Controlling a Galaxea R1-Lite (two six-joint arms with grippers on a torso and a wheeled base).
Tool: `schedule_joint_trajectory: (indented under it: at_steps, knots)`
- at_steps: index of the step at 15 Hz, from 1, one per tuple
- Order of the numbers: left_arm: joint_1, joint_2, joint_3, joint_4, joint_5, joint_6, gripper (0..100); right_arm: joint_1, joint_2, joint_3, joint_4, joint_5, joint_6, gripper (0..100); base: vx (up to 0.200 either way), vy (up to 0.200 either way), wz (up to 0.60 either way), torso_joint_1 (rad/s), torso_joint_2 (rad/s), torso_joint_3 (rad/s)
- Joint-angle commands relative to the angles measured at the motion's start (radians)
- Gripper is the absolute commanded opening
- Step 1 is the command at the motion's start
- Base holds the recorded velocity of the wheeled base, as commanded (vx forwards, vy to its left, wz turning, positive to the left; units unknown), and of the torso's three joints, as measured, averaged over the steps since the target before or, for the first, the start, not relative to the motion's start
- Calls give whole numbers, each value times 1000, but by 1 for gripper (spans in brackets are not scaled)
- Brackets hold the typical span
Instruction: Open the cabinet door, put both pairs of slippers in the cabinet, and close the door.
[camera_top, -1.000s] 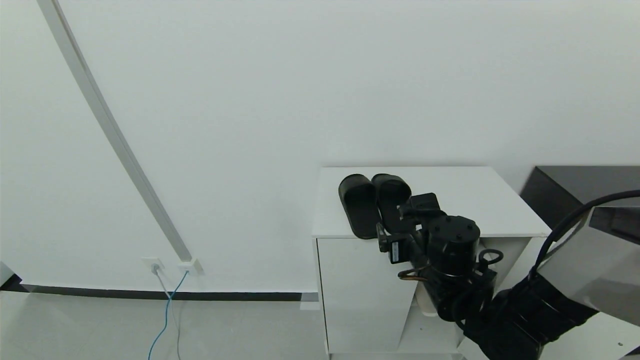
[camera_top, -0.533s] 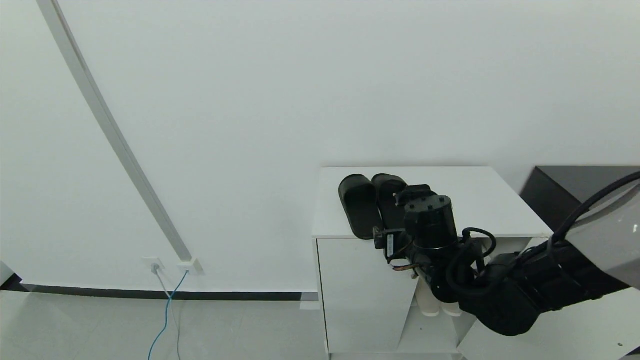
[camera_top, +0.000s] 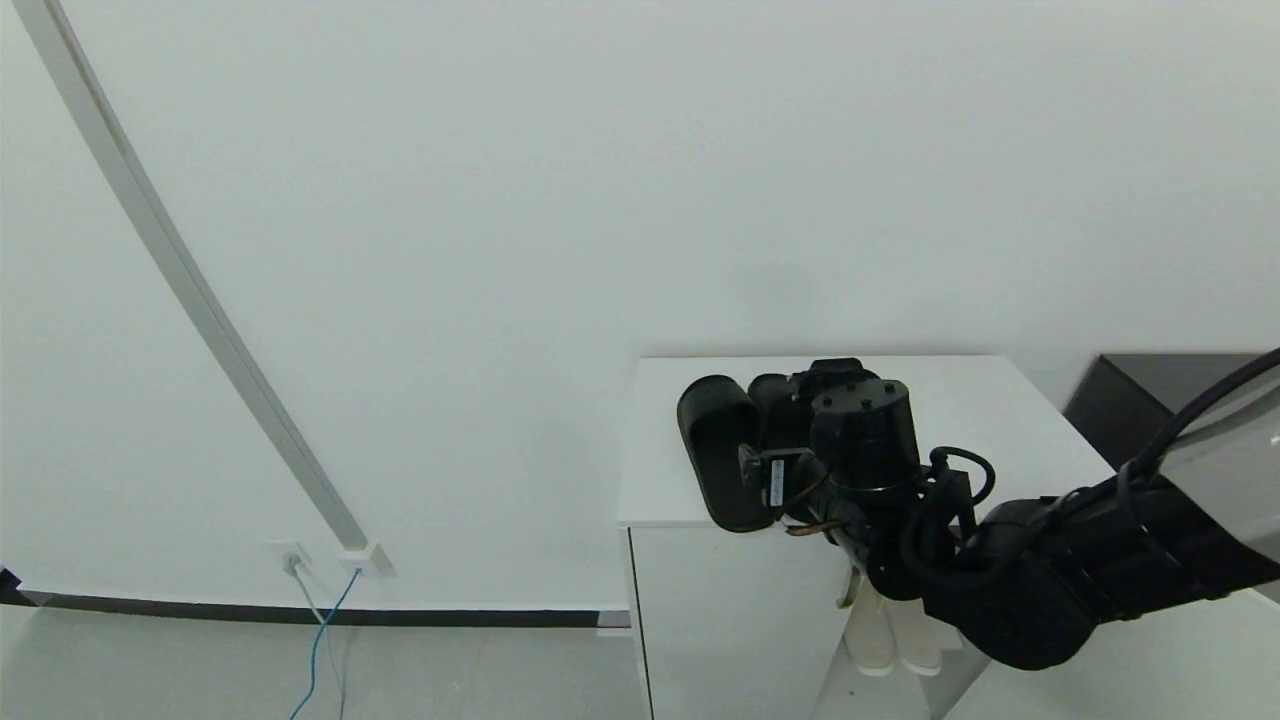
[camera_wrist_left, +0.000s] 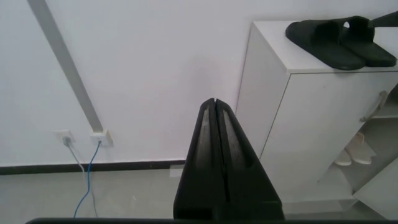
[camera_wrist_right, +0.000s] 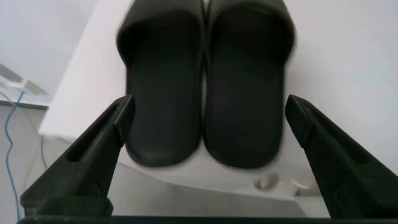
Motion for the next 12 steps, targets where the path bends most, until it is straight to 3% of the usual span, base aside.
schedule_joint_trajectory:
  at_steps: [1, 7, 12]
  knots:
    - [0, 0, 0, 0, 0, -1, 0, 0, 37, -14, -2, 2, 0, 100, 0, 0, 0, 0, 0, 0]
    - [0, 0, 0, 0, 0, -1, 0, -18, 175, -66, -114, 5, -27, 100, 0, 0, 0, 0, 0, 0]
    - [0, 0, 0, 0, 2, -2, 0, -93, 346, -281, -135, 29, -76, 100, 0, 0, 0, 0, 0, 0]
